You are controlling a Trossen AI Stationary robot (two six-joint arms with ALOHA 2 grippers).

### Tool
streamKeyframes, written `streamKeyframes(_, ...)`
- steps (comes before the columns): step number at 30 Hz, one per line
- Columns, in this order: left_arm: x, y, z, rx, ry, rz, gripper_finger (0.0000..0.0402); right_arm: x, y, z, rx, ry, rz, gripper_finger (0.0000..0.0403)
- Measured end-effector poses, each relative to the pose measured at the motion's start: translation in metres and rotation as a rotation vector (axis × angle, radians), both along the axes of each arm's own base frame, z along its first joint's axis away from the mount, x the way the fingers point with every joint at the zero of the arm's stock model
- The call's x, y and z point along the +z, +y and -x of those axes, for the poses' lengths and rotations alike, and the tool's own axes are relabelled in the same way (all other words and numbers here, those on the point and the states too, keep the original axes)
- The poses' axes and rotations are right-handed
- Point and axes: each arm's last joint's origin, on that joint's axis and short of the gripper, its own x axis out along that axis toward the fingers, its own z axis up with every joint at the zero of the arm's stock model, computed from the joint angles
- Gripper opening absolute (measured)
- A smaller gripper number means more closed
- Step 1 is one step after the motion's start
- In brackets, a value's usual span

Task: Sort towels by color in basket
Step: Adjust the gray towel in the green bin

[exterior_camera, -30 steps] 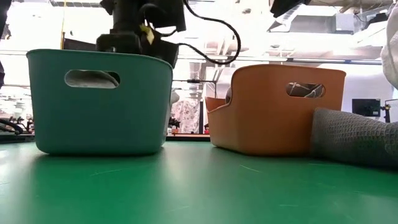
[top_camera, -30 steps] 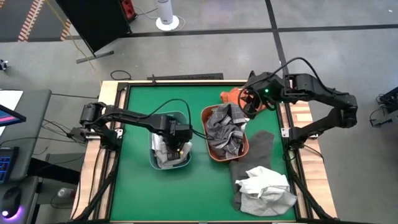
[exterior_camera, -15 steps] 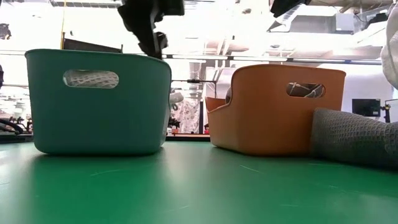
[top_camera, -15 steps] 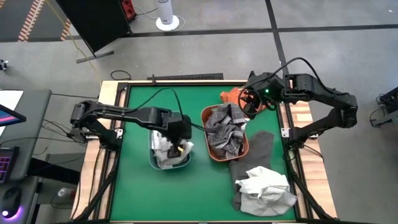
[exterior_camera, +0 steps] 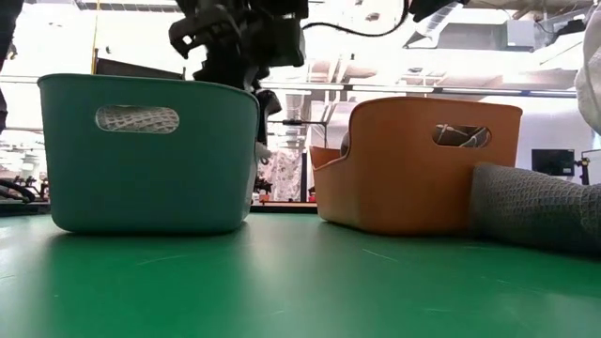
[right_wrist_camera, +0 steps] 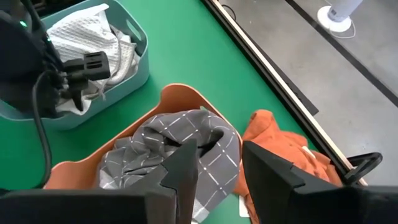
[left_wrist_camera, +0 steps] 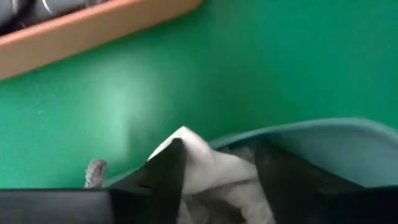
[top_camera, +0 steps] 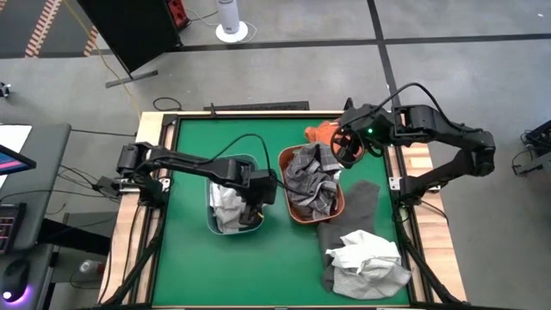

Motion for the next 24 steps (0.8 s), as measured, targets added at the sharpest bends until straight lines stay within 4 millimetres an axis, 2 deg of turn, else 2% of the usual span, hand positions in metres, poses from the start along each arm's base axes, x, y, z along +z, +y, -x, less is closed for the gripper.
streamKeyframes(7,0.003,0.002,0.004,0.015,0.017,-0.03,0.0018,0.0,0.0,0.0,-0.006,-0.003,-0.005,0.0155)
streamKeyframes(17,0.018,0.003,0.024,0.06,0.089,-0.01,0.0002,0.0,0.001,0.0,-0.002,0.002,-0.006,0.0155)
streamKeyframes(21,0.011,0.001,0.031,0.045,0.169,0.034,0.0002,-0.003,0.006,0.001,0.026,0.034,-0.008,0.0155)
streamKeyframes(24,-0.005,0.0,0.032,0.054,0.161,0.063,0.0001,-0.012,0.011,0.0,0.045,0.071,-0.012,0.0155)
